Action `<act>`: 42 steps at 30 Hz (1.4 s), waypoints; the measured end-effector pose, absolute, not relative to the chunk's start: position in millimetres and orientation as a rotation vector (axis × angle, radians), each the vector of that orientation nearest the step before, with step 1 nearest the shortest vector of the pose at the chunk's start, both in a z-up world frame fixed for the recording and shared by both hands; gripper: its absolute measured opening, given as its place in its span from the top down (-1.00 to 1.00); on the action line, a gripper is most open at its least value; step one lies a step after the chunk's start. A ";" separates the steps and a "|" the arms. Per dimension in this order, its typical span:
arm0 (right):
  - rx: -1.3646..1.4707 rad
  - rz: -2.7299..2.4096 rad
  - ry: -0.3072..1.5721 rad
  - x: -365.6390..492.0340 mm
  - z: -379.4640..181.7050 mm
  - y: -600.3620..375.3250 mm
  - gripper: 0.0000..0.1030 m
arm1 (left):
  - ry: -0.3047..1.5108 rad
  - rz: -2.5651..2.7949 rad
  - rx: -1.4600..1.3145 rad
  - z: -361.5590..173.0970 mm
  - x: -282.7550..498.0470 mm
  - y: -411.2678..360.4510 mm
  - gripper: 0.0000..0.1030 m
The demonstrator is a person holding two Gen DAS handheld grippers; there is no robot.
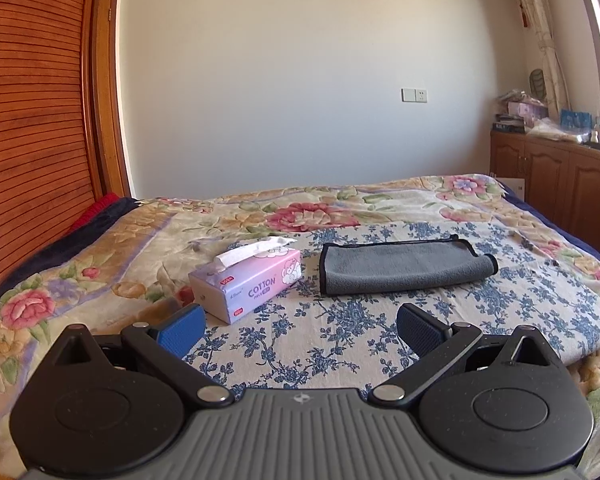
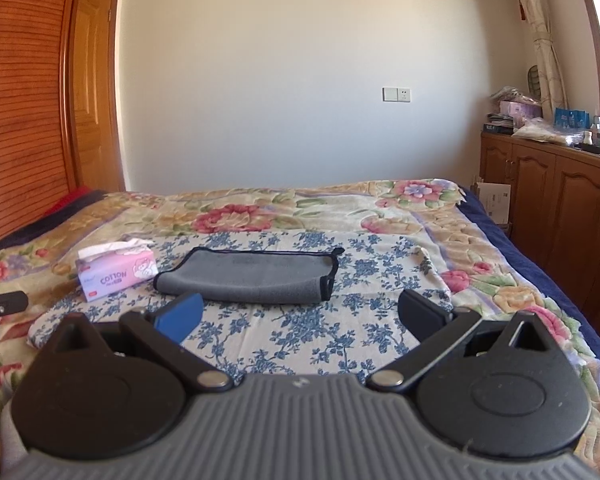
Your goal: Fold towel
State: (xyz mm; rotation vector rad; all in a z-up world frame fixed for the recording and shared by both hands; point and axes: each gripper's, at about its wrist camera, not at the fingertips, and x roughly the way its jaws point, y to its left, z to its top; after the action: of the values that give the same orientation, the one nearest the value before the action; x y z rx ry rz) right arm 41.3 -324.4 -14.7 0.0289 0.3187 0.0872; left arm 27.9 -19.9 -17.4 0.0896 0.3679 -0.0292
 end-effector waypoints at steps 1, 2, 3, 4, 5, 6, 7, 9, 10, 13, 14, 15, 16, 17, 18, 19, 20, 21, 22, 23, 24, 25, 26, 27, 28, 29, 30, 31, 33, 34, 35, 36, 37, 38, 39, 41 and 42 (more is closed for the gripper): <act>0.027 0.085 0.316 40.9 -14.8 -324.3 -1.00 | 0.364 -0.026 0.087 -16.9 27.1 -19.2 -1.00; 0.024 0.084 0.313 40.6 -14.7 -324.2 -1.00 | 0.360 -0.024 0.083 -16.3 26.7 -18.5 -1.00; 0.022 0.083 0.311 40.4 -14.6 -324.2 -1.00 | 0.358 -0.022 0.078 -15.9 26.2 -17.6 -1.00; 0.020 0.083 0.309 40.4 -14.4 -324.0 -1.00 | 0.356 -0.020 0.075 -15.6 26.3 -16.8 -1.00; 0.017 0.083 0.307 40.2 -14.4 -324.0 -1.00 | 0.355 -0.017 0.073 -15.2 26.4 -16.0 -1.00; 0.014 0.081 0.305 40.0 -14.4 -323.6 -1.00 | 0.354 -0.015 0.071 -14.8 27.0 -14.7 -1.00; 0.011 0.081 0.304 39.9 -14.4 -323.4 -1.00 | 0.353 -0.013 0.070 -14.7 27.1 -14.3 -1.00; 0.008 0.081 0.303 39.5 -14.2 -323.1 -1.00 | 0.353 -0.010 0.070 -14.5 27.1 -13.9 -1.00; 0.005 0.078 0.301 39.3 -14.2 -322.9 -1.00 | 0.352 -0.010 0.069 -14.6 27.1 -13.5 -1.00; 0.003 0.074 0.298 39.3 -14.1 -322.9 -1.00 | 0.345 -0.010 0.073 -14.1 26.7 -14.2 -1.00; 0.002 0.071 0.296 39.0 -14.1 -322.7 -1.00 | 0.342 -0.010 0.074 -13.9 26.4 -14.3 -1.00; 0.001 0.070 0.294 38.4 -14.1 -322.8 -1.00 | 0.340 -0.011 0.075 -13.8 26.1 -14.5 -1.00; 0.001 0.069 0.293 38.2 -14.0 -322.9 -1.00 | 0.339 -0.012 0.075 -13.7 25.9 -14.6 -1.00; 0.000 0.068 0.292 38.0 -13.9 -322.7 -1.00 | 0.338 -0.012 0.076 -13.7 25.6 -14.5 -1.00; -0.002 0.067 0.291 37.9 -14.0 -322.7 -1.00 | 0.338 -0.011 0.076 -13.6 25.7 -14.5 -1.00; -0.002 0.067 0.290 37.8 -14.0 -322.7 -1.00 | 0.339 -0.012 0.075 -13.6 25.8 -14.6 -1.00; -0.003 0.067 0.290 37.8 -14.0 -322.6 -1.00 | 0.339 -0.012 0.075 -13.6 25.7 -14.7 -1.00; -0.004 0.067 0.289 37.8 -13.9 -322.6 -1.00 | 0.339 -0.012 0.076 -13.5 25.6 -14.8 -1.00; -0.005 0.066 0.289 37.6 -13.9 -322.6 -1.00 | 0.338 -0.012 0.077 -13.5 25.5 -14.8 -1.00; -0.005 0.067 0.289 37.5 -13.9 -322.6 -1.00 | 0.337 -0.012 0.077 -13.5 25.5 -14.8 -1.00; -0.005 0.066 0.288 37.4 -13.9 -322.6 -1.00 | 0.338 -0.012 0.078 -13.8 25.3 -14.6 -1.00; -0.006 0.066 0.287 37.3 -13.7 -322.7 -1.00 | 0.337 -0.012 0.079 -13.8 25.2 -14.7 -1.00; -0.006 0.066 0.287 37.2 -13.6 -322.7 -1.00 | 0.337 -0.012 0.081 -13.9 25.4 -14.7 -1.00; -0.006 0.066 0.286 37.3 -13.3 -322.6 -1.00 | 0.337 -0.012 0.084 -13.8 25.3 -14.7 -1.00; -0.007 0.066 0.286 37.2 -13.2 -322.2 -1.00 | 0.336 -0.013 0.087 -13.3 25.4 -15.3 -1.00; -0.007 0.066 0.286 37.2 -13.2 -322.2 -1.00 | 0.335 -0.014 0.090 -13.2 25.3 -15.6 -1.00; -0.007 0.065 0.286 37.1 -13.2 -322.2 -1.00 | 0.334 -0.016 0.093 -12.9 25.4 -15.7 -1.00; -0.007 0.066 0.286 37.2 -13.3 -322.2 -1.00 | 0.333 -0.017 0.096 -12.6 25.3 -16.2 -1.00; -0.007 0.065 0.285 37.1 -13.2 -322.1 -1.00 | 0.331 -0.018 0.103 -12.6 24.8 -17.0 -1.00; -0.007 0.065 0.285 37.3 -13.0 -322.5 -1.00 | 0.330 -0.019 0.104 -12.5 24.7 -17.0 -1.00; -0.007 0.065 0.285 37.2 -13.0 -322.4 -1.00 | 0.330 -0.019 0.106 -12.2 24.6 -17.4 -1.00; -0.007 0.065 0.285 37.2 -13.1 -322.4 -1.00 | 0.330 -0.020 0.107 -12.4 24.5 -17.9 -1.00; -0.007 0.065 0.285 37.2 -13.1 -322.3 -1.00 | 0.331 -0.019 0.108 -12.8 24.6 -18.1 -1.00; -0.007 0.064 0.285 37.1 -13.0 -322.3 -1.00 | 0.331 -0.018 0.109 -13.1 24.9 -18.0 -1.00; -0.007 0.065 0.285 37.2 -13.1 -322.2 -1.00 | 0.332 -0.016 0.111 -13.5 25.1 -18.1 -1.00; -0.007 0.065 0.285 37.2 -13.1 -322.1 -1.00 | 0.333 -0.017 0.109 -13.6 25.4 -17.7 -1.00; -0.007 0.065 0.285 37.2 -13.0 -322.2 -1.00 | 0.332 -0.018 0.110 -13.6 25.5 -17.8 -1.00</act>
State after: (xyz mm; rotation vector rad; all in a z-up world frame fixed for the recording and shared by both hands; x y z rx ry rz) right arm 37.2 -322.2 -13.0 -0.0073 0.2850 0.0651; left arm 25.5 -17.8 -13.6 0.1097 0.3322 -0.0179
